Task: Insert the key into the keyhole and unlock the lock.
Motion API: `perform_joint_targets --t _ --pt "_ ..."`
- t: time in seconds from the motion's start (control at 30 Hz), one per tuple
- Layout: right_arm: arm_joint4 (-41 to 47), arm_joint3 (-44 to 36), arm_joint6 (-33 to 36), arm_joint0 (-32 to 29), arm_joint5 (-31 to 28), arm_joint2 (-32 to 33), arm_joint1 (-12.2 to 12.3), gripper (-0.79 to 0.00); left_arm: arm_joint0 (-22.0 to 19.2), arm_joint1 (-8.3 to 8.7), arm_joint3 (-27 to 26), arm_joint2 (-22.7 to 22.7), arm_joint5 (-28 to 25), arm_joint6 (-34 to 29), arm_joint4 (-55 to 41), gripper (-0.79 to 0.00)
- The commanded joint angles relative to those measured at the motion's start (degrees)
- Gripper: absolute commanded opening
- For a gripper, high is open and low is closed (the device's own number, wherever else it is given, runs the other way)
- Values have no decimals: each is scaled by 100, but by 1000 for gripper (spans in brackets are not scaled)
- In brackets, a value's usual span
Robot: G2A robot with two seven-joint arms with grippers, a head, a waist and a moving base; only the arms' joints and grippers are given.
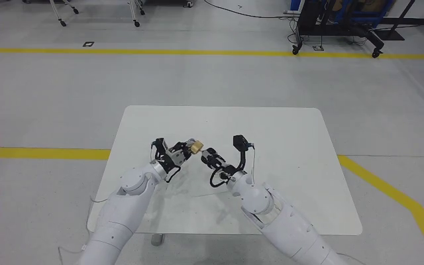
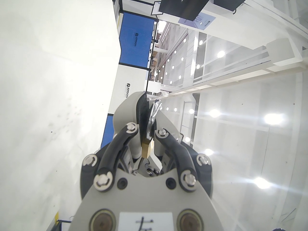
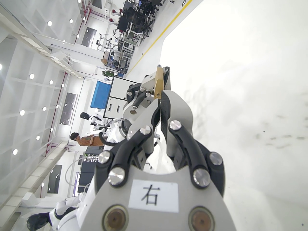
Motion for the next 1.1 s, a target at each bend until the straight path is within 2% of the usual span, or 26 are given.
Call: perform_joint_targets --t 0.0,0.2,0.23,0.27,0.3,0.77,0.9,0.93,0.97,1.0,1.07 --pt "-30 25 -16 32 45 -32 -26 -785 9 2 -25 12 -19 34 91 -785" --pt "-81 109 -55 112 129 -77 -94 -785 13 12 -76 31 -106 57 326 -785" --pt "-85 116 -41 122 132 -80 -103 -696 12 13 -78 29 -115 50 333 -785" --pt "-92 120 -11 134 136 -81 -110 -449 12 13 -75 27 -118 47 334 -785" --pt "-114 122 25 147 137 -82 -115 0 10 13 -72 20 -116 31 317 -785" --pt "-88 104 42 139 105 -75 -118 0 23 39 -33 -209 -276 12 142 -785" --pt "1419 38 466 -122 -680 409 -122 0 38 37 -60 -222 -365 16 146 -785" --pt "1808 61 712 -166 -833 526 -116 -129 42 37 -67 -224 -400 -4 149 -785" --pt "2091 109 899 -196 -943 635 -109 -437 44 38 -83 -221 -455 -36 175 -785" --pt "2259 159 1045 -219 -987 691 -104 -560 51 38 -93 -221 -501 -68 178 -785" --pt "2644 253 1382 -219 -1033 765 -105 -582 62 39 -101 -219 -588 -98 203 -785"
